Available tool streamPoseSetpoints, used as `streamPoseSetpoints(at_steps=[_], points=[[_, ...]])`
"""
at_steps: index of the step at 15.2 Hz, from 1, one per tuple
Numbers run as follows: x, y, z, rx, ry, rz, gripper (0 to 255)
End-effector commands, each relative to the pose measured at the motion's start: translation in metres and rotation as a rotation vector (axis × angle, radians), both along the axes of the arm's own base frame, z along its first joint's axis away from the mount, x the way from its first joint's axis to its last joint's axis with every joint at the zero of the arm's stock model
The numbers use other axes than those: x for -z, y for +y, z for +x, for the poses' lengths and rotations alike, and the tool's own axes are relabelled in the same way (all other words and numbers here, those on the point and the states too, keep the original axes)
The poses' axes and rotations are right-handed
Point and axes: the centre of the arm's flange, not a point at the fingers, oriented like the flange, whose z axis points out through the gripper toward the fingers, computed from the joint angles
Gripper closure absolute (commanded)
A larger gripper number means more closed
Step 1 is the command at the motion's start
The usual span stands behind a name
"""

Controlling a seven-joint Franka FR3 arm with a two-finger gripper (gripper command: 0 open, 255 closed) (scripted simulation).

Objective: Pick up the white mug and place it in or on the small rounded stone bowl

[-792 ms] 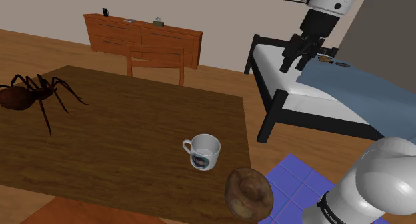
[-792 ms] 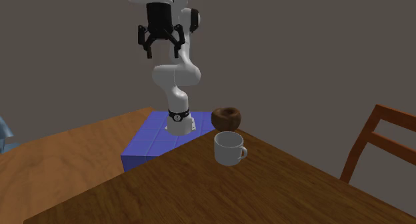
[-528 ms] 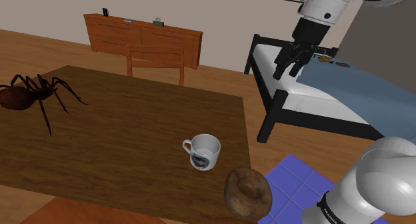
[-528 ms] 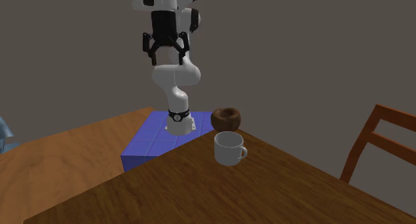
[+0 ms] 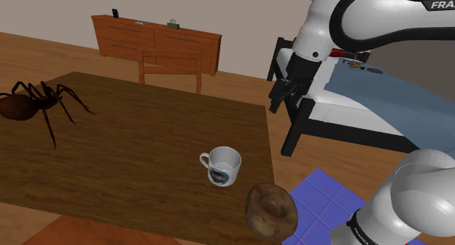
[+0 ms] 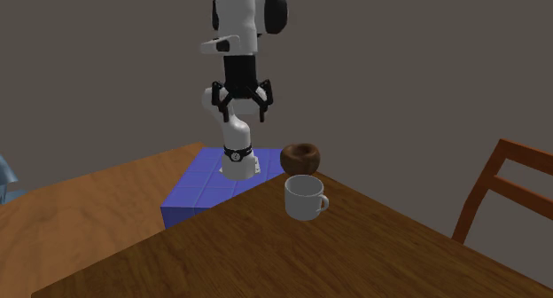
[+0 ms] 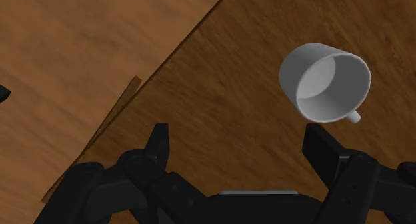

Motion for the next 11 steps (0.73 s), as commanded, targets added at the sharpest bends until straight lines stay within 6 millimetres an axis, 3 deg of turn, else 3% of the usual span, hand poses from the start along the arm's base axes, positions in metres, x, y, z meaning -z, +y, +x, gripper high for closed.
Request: streamPoseSetpoints(at_steps=[1, 11], points=[[0.020, 0.015, 0.005, -0.004, 0.003, 0.003, 0], [0.125, 0.087, 0.039, -0.024, 0.025, 0.017, 0]])
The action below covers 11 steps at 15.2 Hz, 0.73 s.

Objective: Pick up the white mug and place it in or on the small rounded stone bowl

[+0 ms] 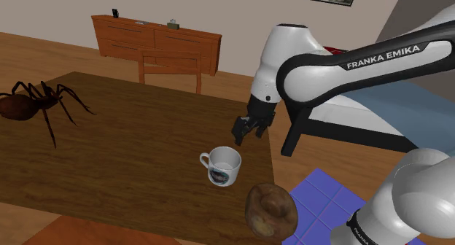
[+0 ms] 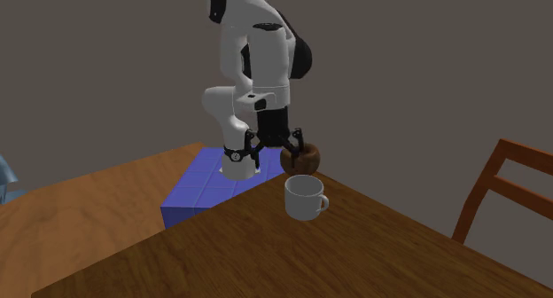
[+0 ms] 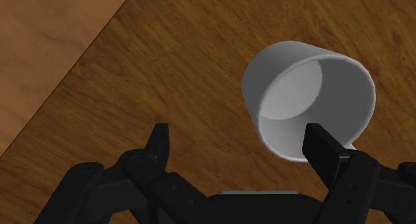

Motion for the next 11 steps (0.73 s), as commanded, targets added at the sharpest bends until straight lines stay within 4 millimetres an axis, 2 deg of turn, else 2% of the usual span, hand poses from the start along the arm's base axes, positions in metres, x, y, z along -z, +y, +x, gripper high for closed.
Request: streamPoseSetpoints(at_steps=[1, 3, 11], points=[[0.021, 0.015, 0.004, -0.004, 0.003, 0.004, 0], [0.038, 0.027, 0.009, -0.007, 0.007, 0.006, 0], [0.078, 0.029, 0.012, -0.007, 0.007, 0.006, 0]])
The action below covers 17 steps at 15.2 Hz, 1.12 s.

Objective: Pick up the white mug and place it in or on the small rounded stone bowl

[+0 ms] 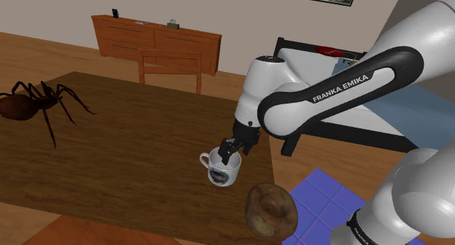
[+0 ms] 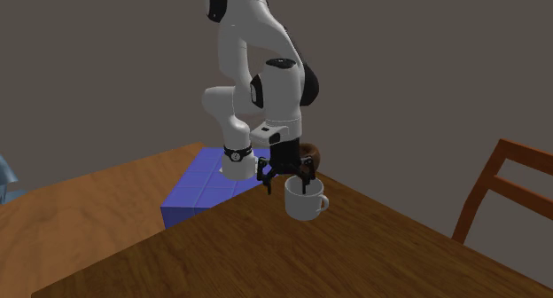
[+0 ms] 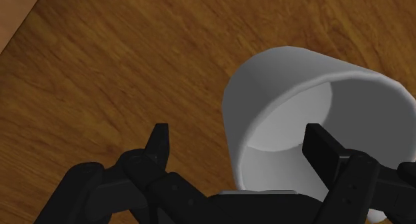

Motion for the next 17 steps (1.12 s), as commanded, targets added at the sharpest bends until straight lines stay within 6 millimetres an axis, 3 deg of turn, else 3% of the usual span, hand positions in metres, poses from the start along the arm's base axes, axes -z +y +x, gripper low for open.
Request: streamPoseSetpoints(at_steps=[1, 7, 8, 17], points=[[0.0041, -0.0015, 0.0007, 0.000, -0.001, 0.000, 0], [0.0040, -0.0015, 0.0008, 0.000, 0.000, 0.000, 0], [0.0040, -0.0015, 0.0008, 0.000, 0.000, 0.000, 255], [0.0041, -0.0015, 0.0008, 0.000, -0.001, 0.000, 255]])
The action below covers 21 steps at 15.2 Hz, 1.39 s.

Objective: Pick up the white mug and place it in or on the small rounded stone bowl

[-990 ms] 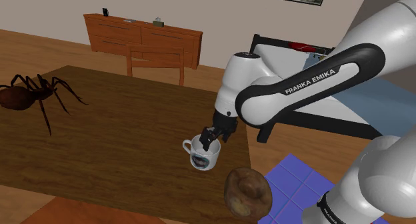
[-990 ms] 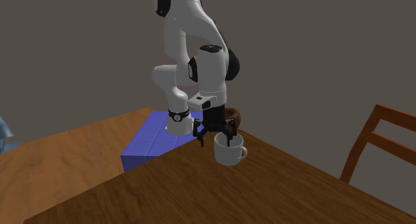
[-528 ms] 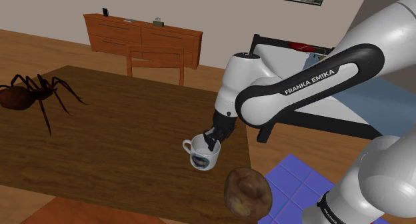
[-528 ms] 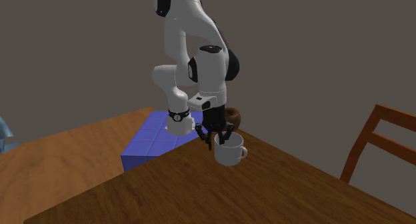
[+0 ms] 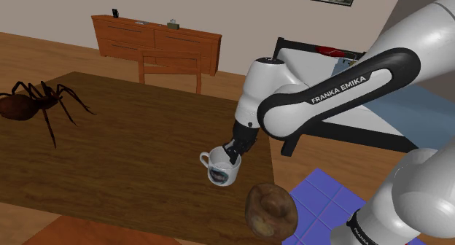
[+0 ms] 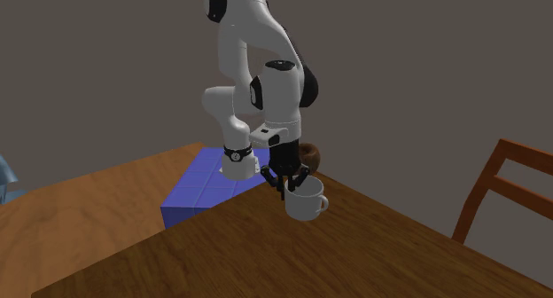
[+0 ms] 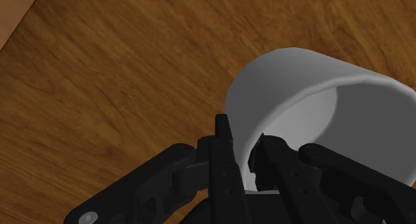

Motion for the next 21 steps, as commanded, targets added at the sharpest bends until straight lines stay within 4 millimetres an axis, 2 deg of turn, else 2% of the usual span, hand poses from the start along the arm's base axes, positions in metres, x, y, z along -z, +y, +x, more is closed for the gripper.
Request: streamPoseSetpoints(at_steps=[1, 21], points=[[-0.005, 0.000, 0.000, 0.000, 0.000, 0.000, 255], [-0.111, 0.000, 0.000, 0.000, 0.000, 0.000, 255]])
